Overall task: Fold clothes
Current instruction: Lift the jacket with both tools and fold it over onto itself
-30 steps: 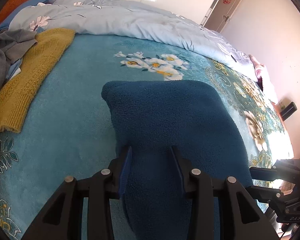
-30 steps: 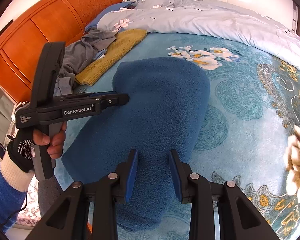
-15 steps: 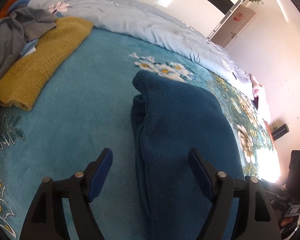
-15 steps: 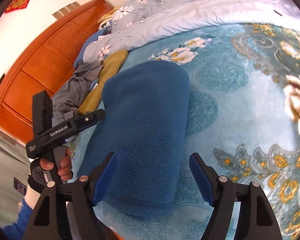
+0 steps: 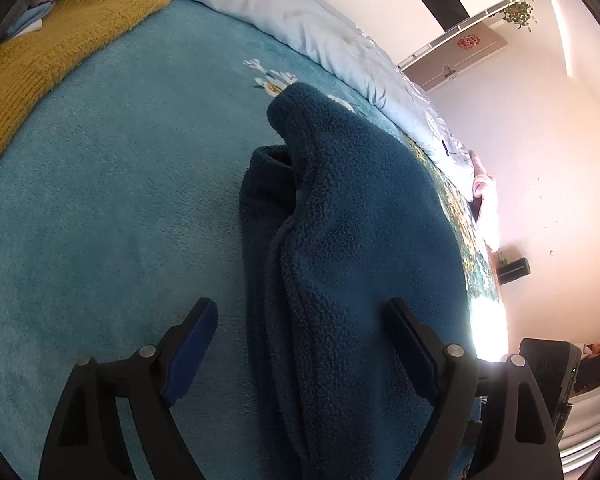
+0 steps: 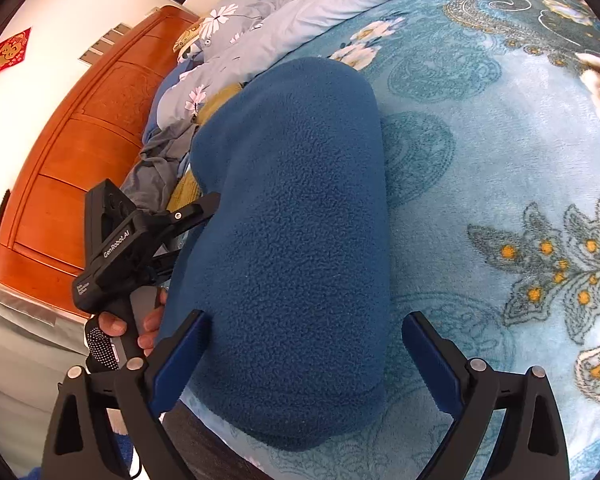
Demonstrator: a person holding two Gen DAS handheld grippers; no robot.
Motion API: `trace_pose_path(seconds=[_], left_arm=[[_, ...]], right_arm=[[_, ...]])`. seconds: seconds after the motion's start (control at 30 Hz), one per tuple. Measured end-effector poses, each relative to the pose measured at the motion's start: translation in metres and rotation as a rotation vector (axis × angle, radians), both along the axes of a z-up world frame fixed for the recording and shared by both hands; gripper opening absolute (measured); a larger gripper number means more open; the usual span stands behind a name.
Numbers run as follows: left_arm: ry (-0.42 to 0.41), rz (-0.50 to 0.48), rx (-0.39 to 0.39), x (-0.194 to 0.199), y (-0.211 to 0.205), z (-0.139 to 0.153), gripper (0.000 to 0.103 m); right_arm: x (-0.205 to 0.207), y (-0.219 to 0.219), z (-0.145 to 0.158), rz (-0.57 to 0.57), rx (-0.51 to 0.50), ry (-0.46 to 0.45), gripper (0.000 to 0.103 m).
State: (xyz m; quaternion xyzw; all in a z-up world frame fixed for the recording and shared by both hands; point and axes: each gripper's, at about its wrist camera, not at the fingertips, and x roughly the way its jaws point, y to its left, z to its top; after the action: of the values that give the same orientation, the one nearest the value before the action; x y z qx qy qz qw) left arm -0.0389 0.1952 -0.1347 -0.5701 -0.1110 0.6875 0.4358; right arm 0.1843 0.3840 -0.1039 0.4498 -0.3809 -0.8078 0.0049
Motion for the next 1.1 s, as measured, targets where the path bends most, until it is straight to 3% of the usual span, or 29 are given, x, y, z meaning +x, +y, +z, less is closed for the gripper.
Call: trace_pose_path(seconds=[0.27, 0.4, 0.57, 0.87, 0.93, 1.03, 1.1], left_arm=[[-0.049, 0.025, 0.049, 0.003, -0.002, -0.008, 0.086], [-0.033, 0.024, 0.064, 0.008, 0.001, -0.006, 0.083], [-0.006, 0.015, 0.078, 0.017, 0.007, 0.004, 0.06], [0.047, 0.024, 0.098, 0.048, 0.029, 0.022, 0.046], [0.071, 0.038, 0.108, 0.059, 0.038, 0.027, 0.045], [0.128, 0.058, 0.131, 0.076, 0.053, 0.039, 0.034], [0.159, 0.082, 0.133, 0.081, 0.057, 0.045, 0.034]], right_arm=[[-0.003, -0.01, -0.005, 0.012, -0.024, -0.003, 0.097], [-0.003, -0.008, -0.002, 0.023, -0.021, 0.0, 0.088], [-0.004, 0.003, 0.003, 0.071, -0.047, 0.003, 0.076], [-0.012, 0.054, 0.032, 0.239, 0.015, 0.032, 0.072], [-0.013, 0.07, 0.04, 0.298, 0.049, 0.047, 0.072], [-0.014, 0.095, 0.052, 0.381, 0.103, 0.067, 0.072], [-0.021, 0.109, 0.059, 0.439, 0.124, 0.07, 0.072]])
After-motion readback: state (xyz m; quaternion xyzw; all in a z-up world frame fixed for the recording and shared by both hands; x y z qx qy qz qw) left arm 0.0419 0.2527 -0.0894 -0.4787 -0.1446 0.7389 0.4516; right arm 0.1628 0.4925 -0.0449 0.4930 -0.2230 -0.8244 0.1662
